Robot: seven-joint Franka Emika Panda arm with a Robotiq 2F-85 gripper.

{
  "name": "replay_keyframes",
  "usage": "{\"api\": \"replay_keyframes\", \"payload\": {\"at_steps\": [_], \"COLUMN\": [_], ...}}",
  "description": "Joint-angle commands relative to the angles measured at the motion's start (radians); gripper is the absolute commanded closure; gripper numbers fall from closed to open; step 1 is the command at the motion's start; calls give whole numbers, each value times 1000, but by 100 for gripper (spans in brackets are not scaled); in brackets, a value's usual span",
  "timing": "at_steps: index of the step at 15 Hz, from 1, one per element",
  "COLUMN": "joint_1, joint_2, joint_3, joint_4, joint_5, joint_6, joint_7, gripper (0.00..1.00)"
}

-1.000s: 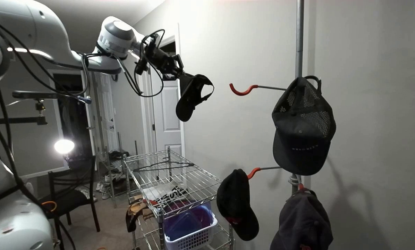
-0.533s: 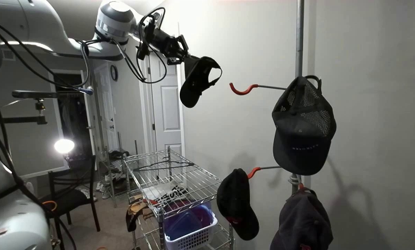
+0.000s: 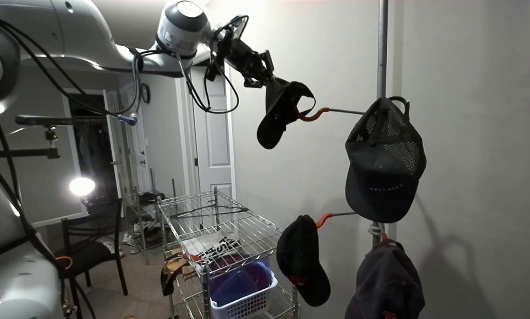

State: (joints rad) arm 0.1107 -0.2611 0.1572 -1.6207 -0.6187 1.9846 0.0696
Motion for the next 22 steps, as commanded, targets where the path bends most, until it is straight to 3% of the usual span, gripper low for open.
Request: {"api": "replay_keyframes", "payload": {"at_steps": [1,11,19,20,21,22], "joint_1": [-25,-57,-60,-58,-57,-57], "joint_2": [52,56,45,41,38,34], "joint_3": [-18,-58,-69,-67,-66,-65], "joint_4": [41,-11,-118,-130,-138,-148], "joint_5": [77,161,198,199,201,204], "joint_6": [28,-3,-44,-43,-41,-38], "joint_7": [13,21,3,2,0,4], "gripper": [97,97,97,79,94,93]}}
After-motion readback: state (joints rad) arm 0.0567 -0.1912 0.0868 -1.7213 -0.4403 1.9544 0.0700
